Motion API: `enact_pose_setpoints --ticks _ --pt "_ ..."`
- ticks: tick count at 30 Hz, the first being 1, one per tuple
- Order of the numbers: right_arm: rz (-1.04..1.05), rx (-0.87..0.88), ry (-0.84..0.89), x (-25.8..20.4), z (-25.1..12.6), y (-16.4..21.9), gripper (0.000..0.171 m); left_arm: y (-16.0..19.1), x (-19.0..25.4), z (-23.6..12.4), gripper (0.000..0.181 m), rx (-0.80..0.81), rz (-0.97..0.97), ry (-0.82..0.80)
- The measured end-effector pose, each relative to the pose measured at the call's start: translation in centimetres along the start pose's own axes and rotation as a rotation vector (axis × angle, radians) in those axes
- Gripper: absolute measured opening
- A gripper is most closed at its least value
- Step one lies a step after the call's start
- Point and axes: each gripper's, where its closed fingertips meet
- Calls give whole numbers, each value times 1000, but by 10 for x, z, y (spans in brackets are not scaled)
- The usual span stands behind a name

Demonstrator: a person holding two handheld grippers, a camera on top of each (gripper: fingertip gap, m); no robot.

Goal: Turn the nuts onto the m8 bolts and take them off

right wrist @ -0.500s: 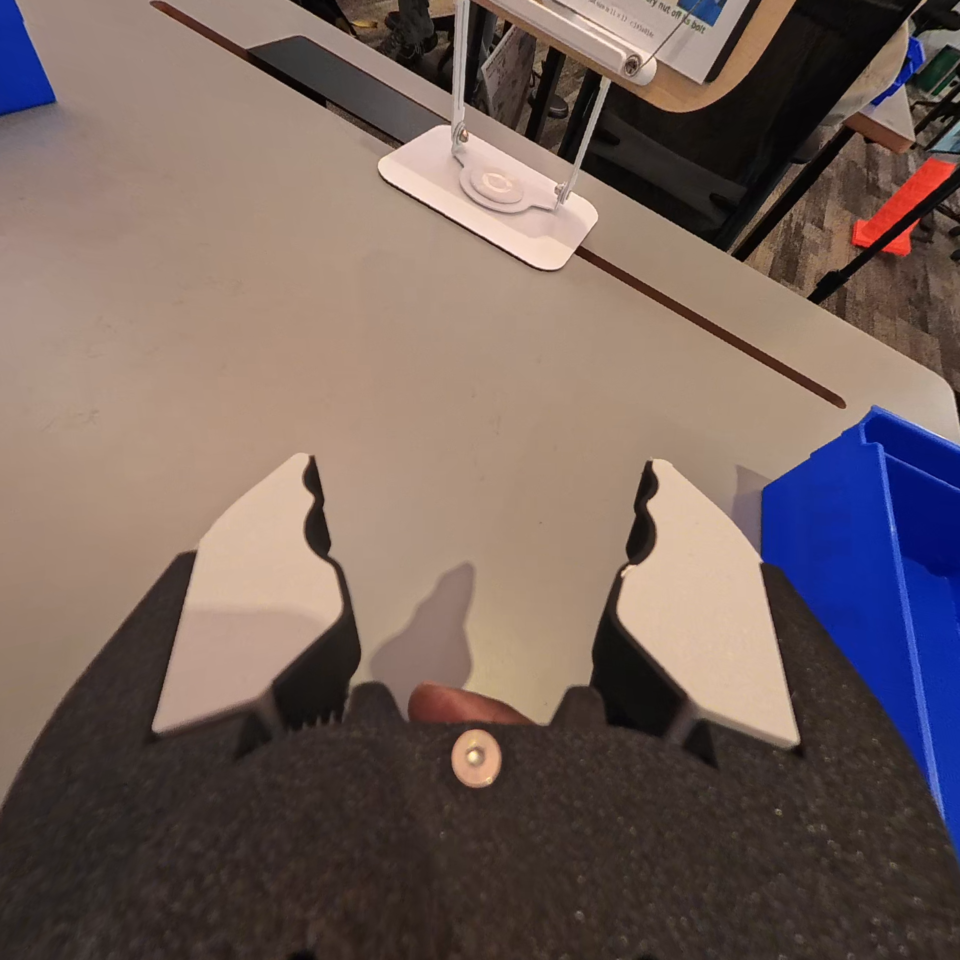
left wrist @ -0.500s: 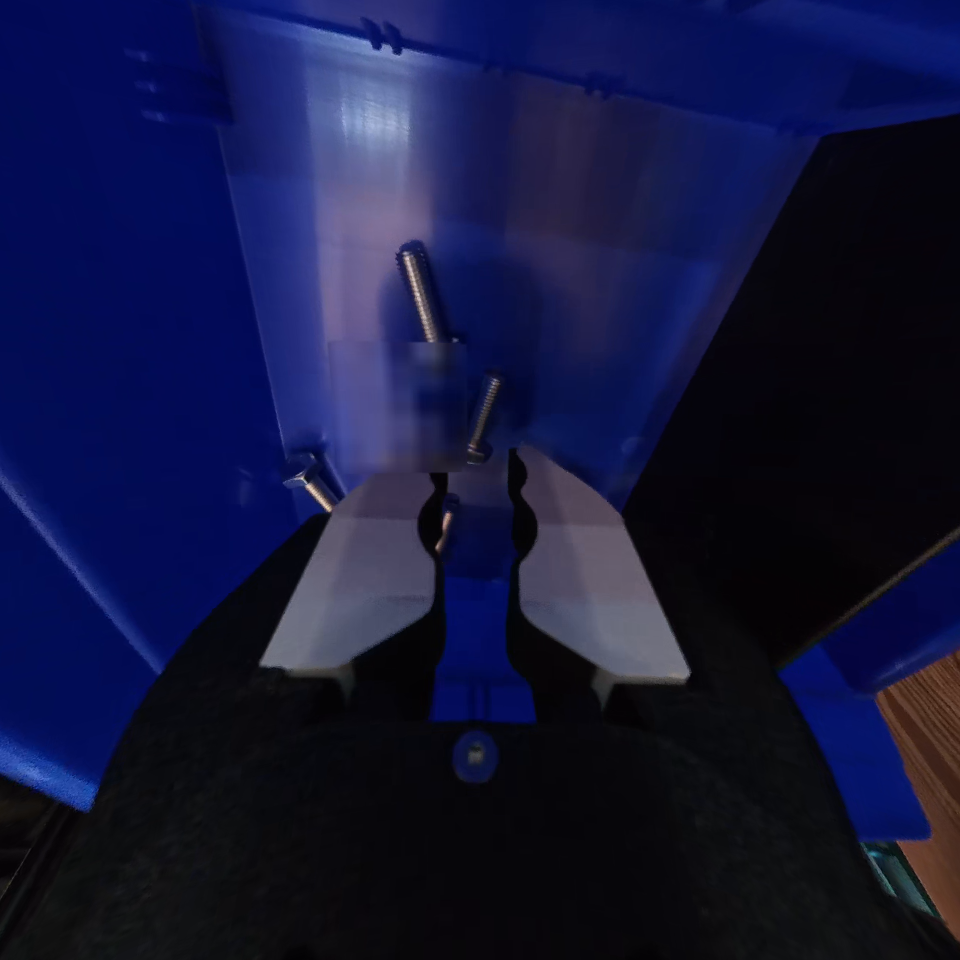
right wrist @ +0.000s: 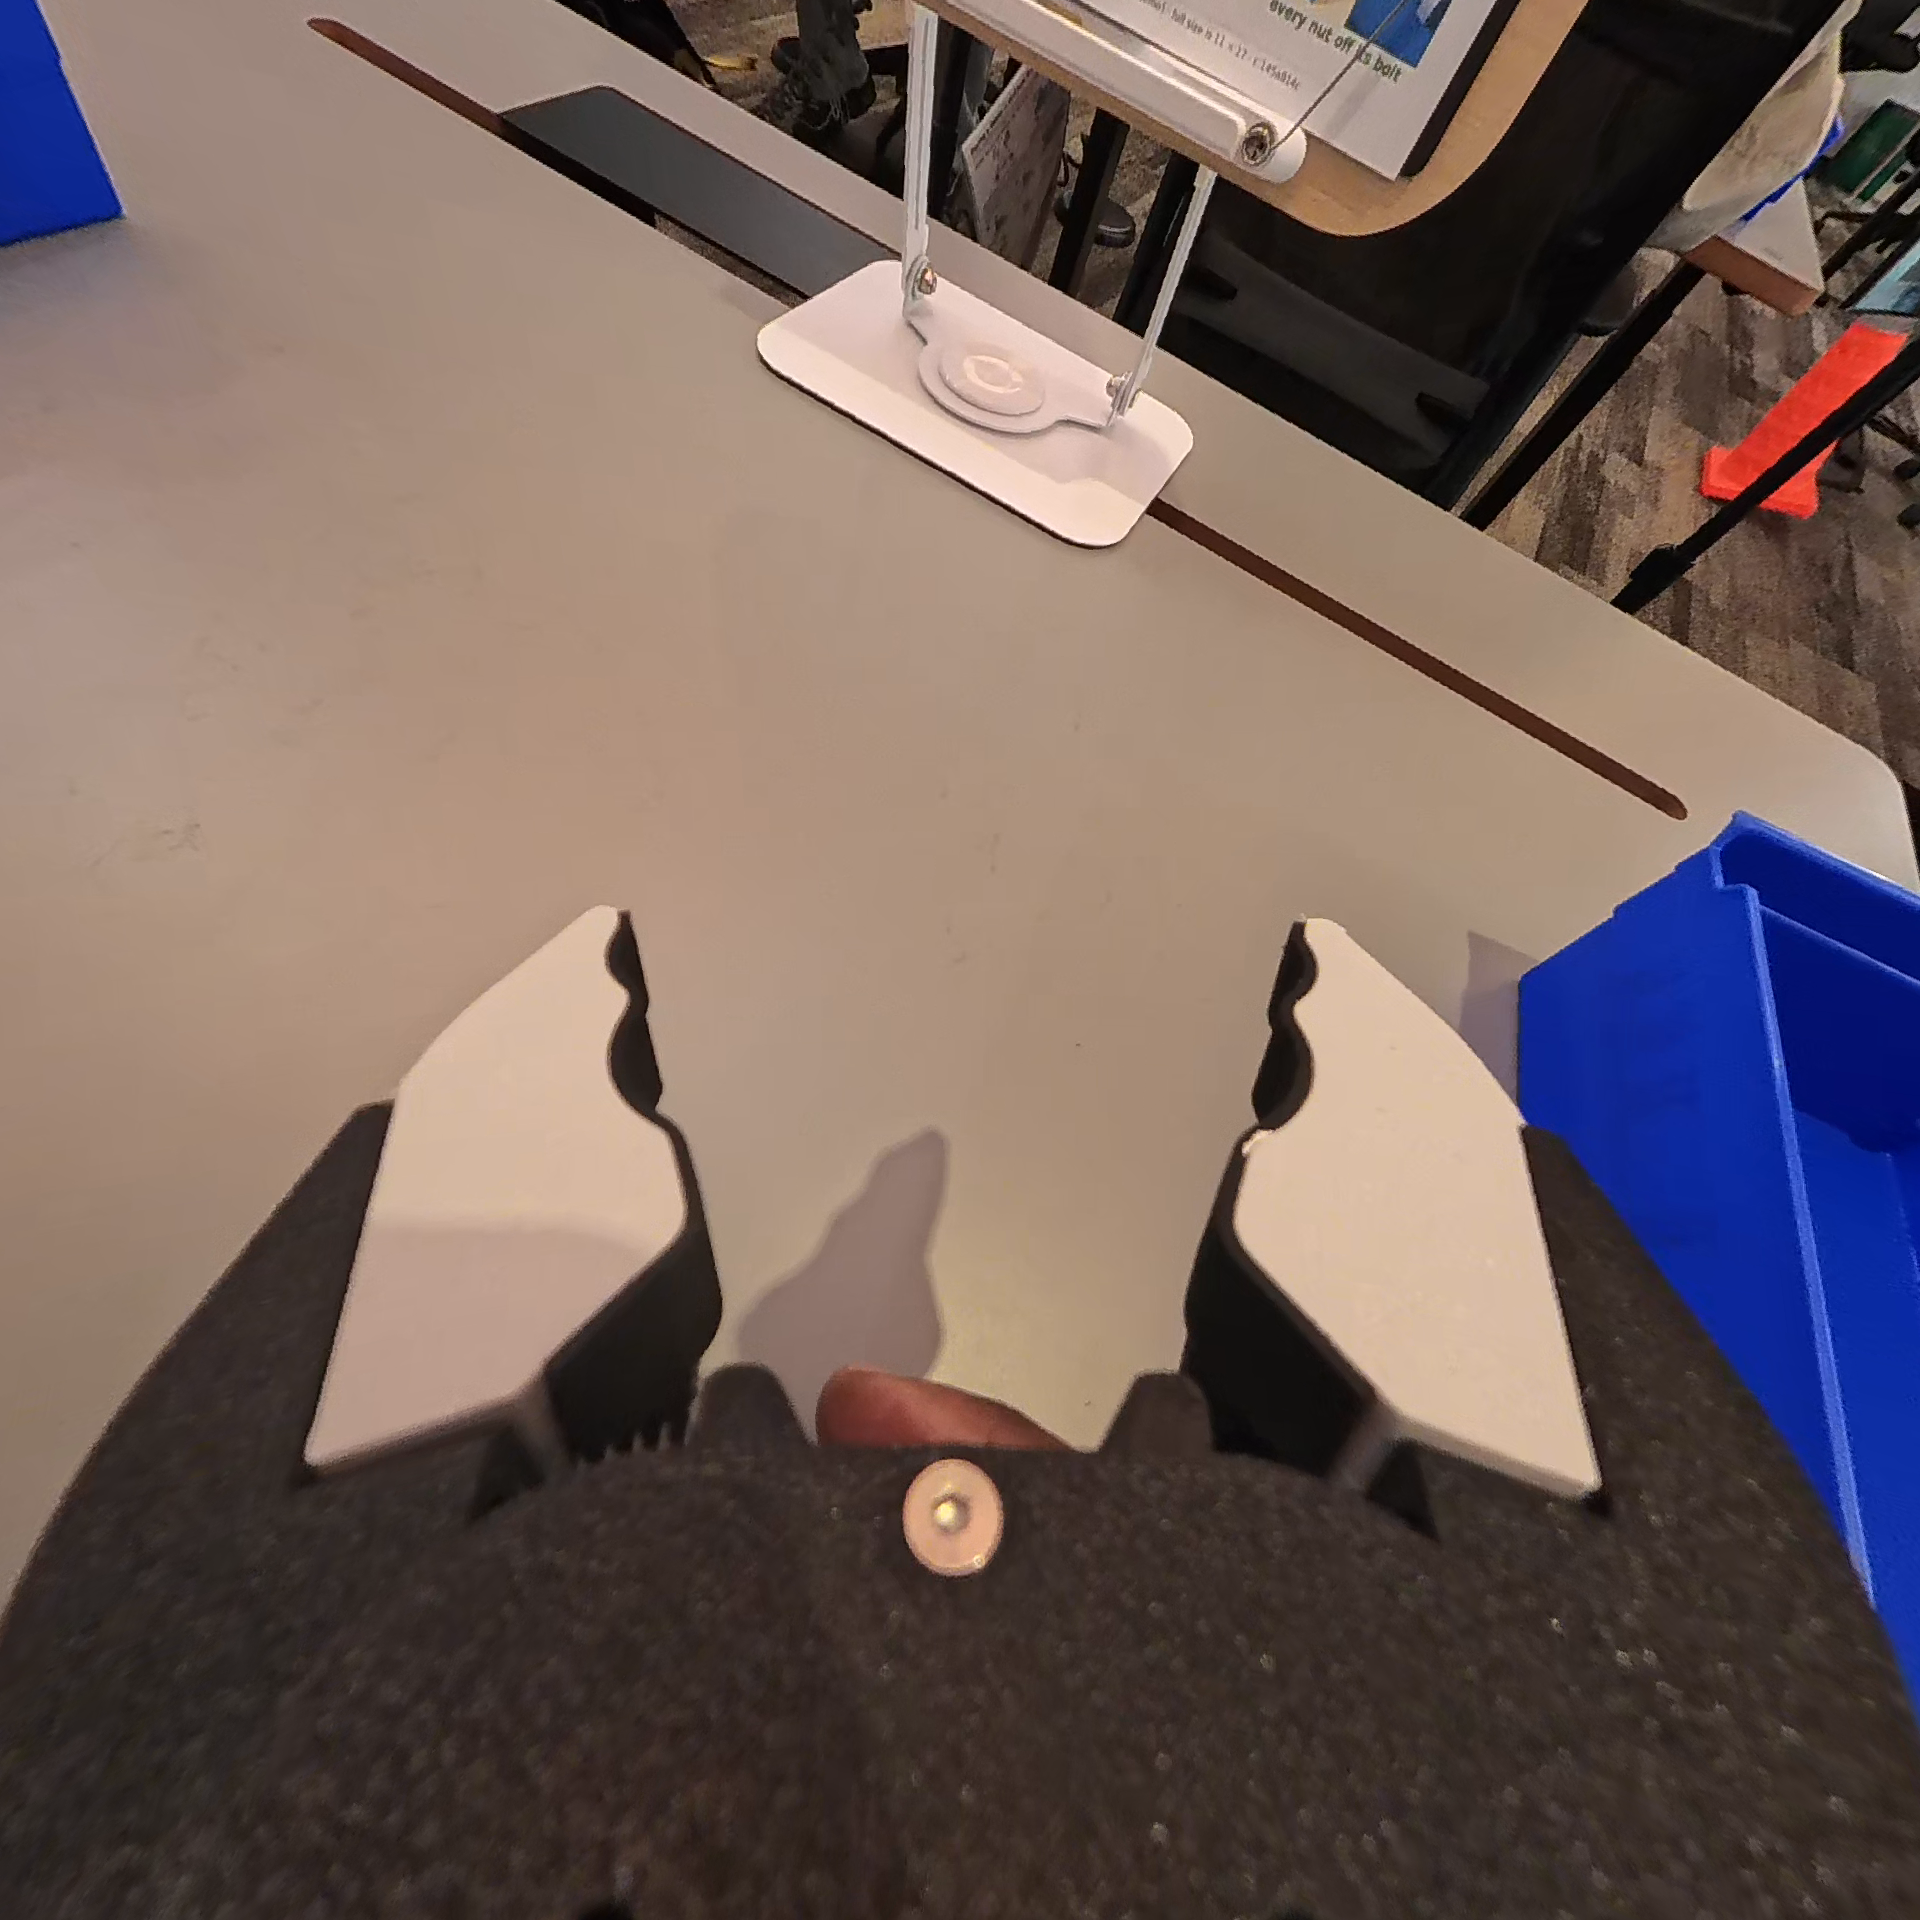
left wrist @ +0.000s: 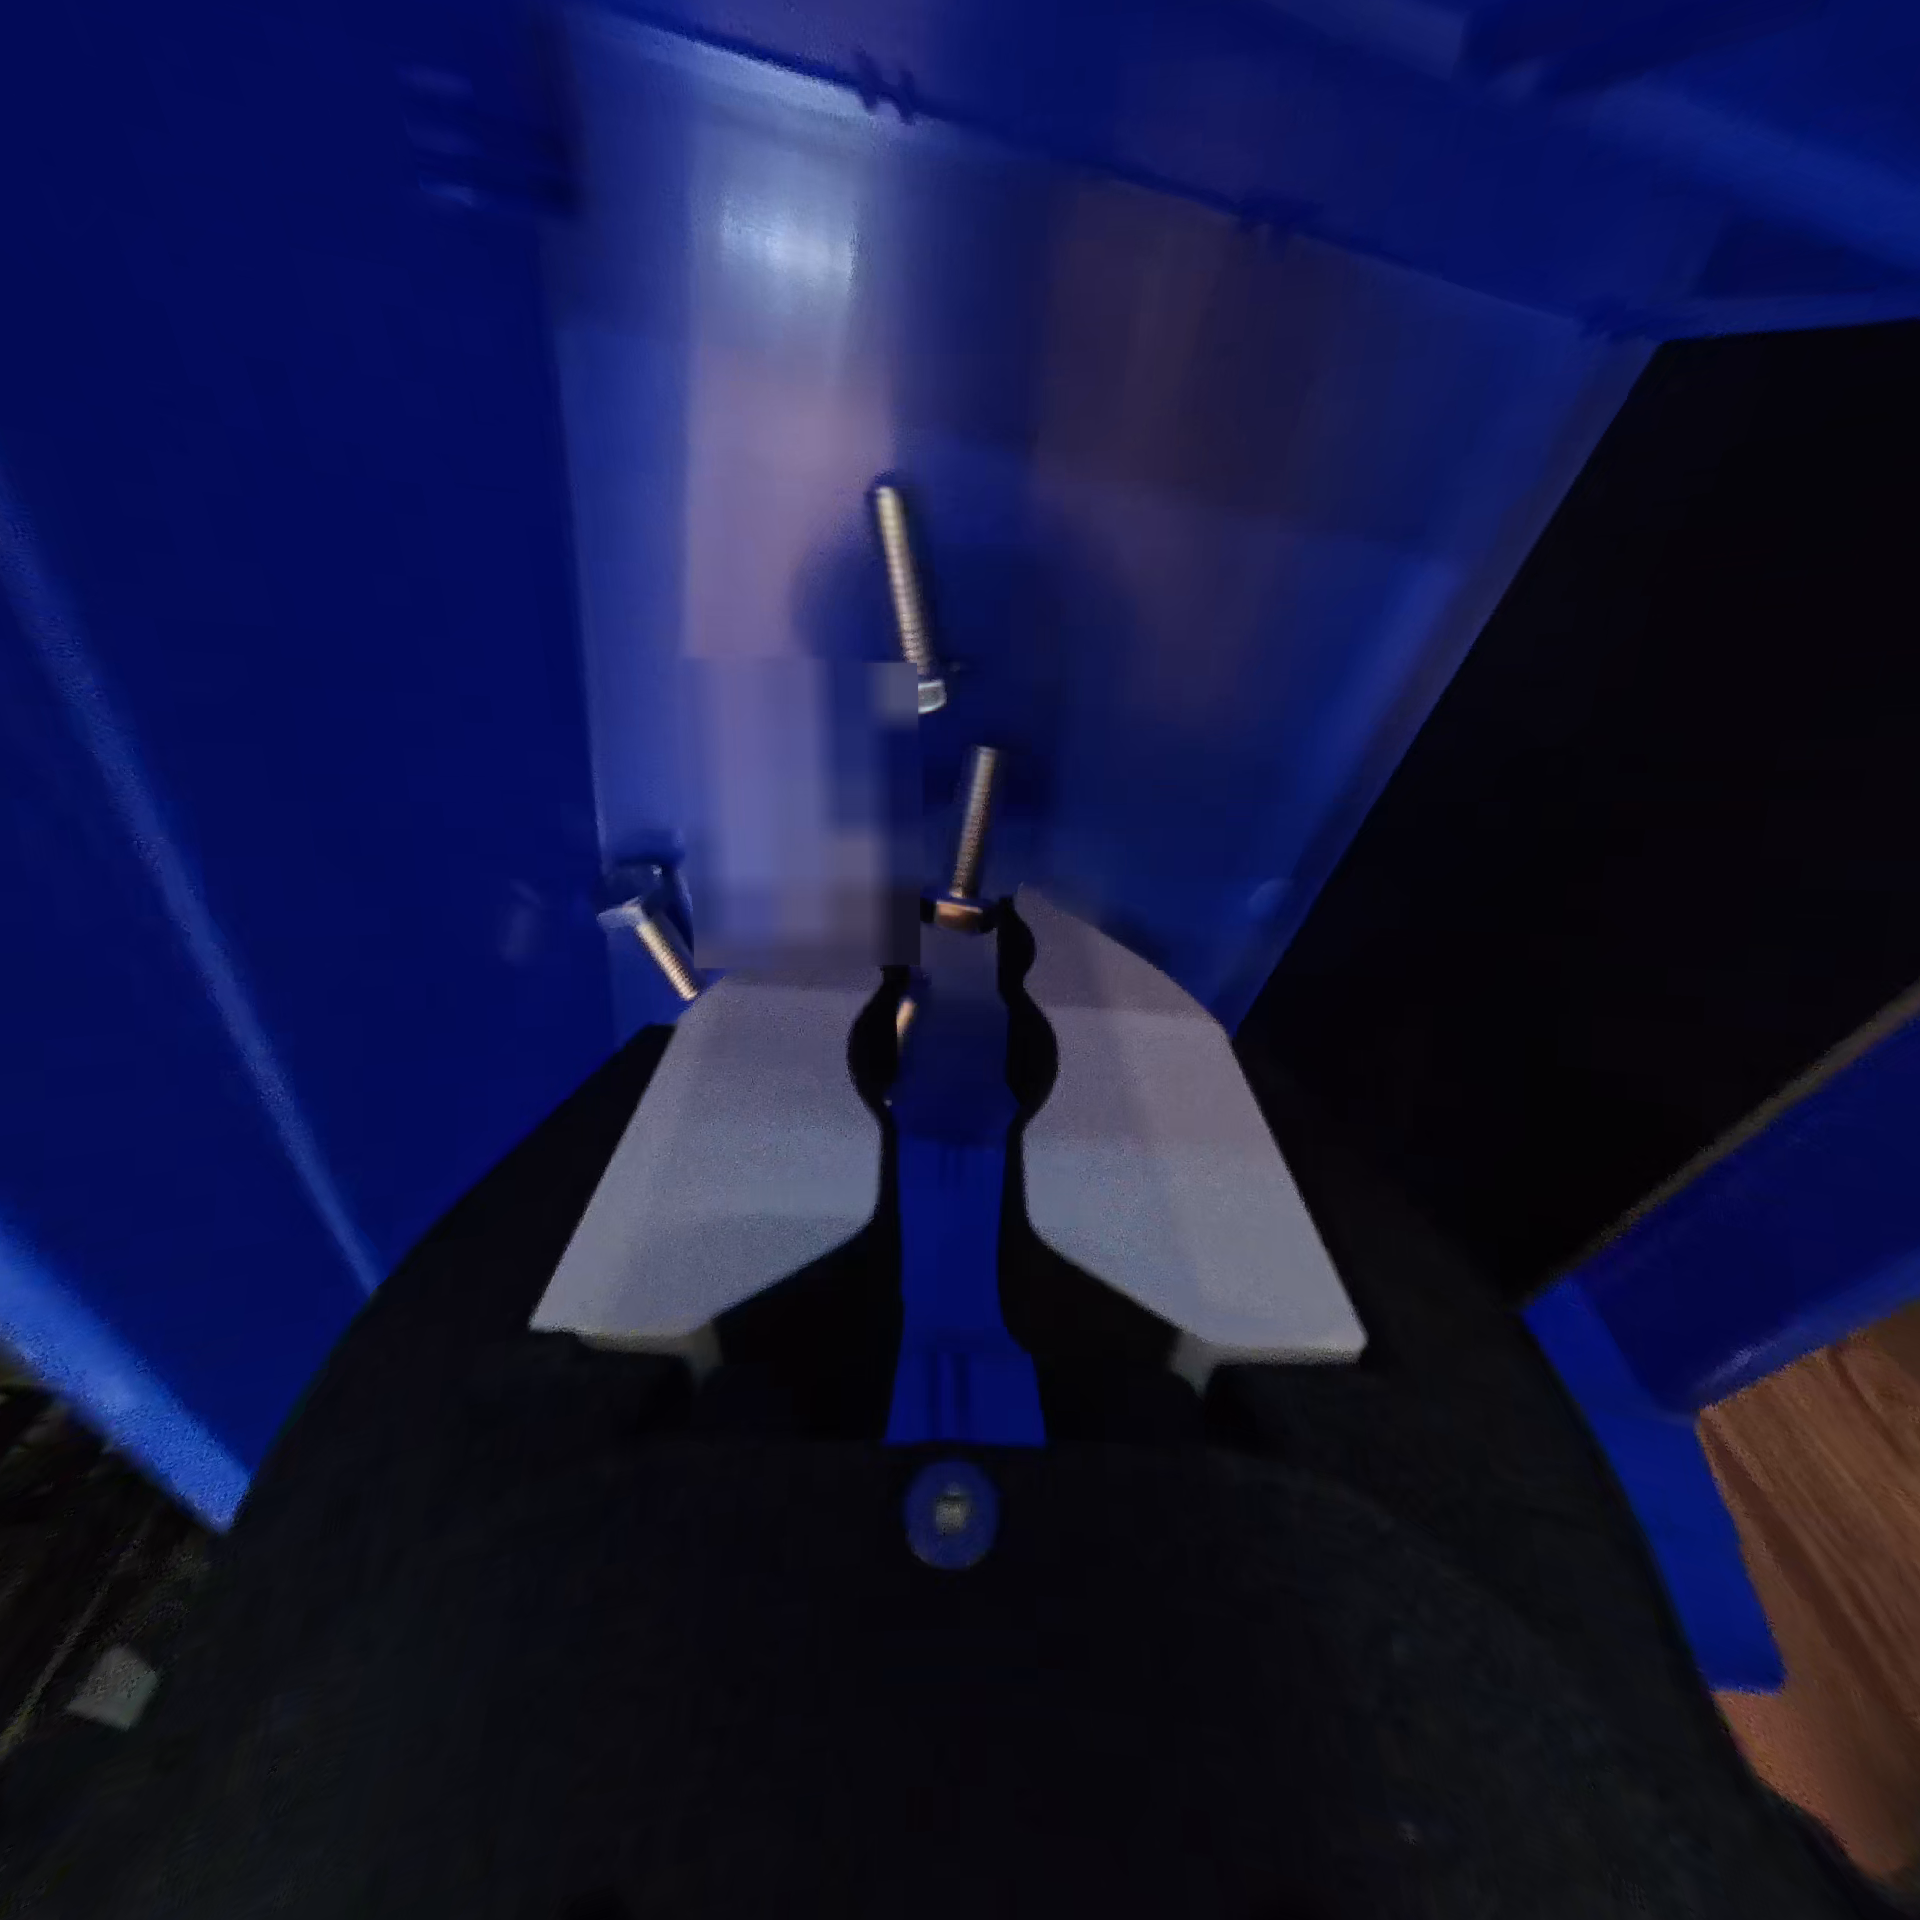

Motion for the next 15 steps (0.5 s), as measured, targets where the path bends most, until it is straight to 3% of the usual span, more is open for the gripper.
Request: enact_pose_setpoints --ticks 6,15 --pt "11 20 -14 -1 -4 1 113 -4 -5 -38 16 147 -122 -92" --pt "21 64 -34 1 -18 -1 113 0 4 -70 16 215 -238 -195"
Point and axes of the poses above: each gripper's, where its closed fingertips meet, z out along the fingers, y out of its underside, x = y × z across the jaws, and after that the axes turned 6 degrees about z, right-handed
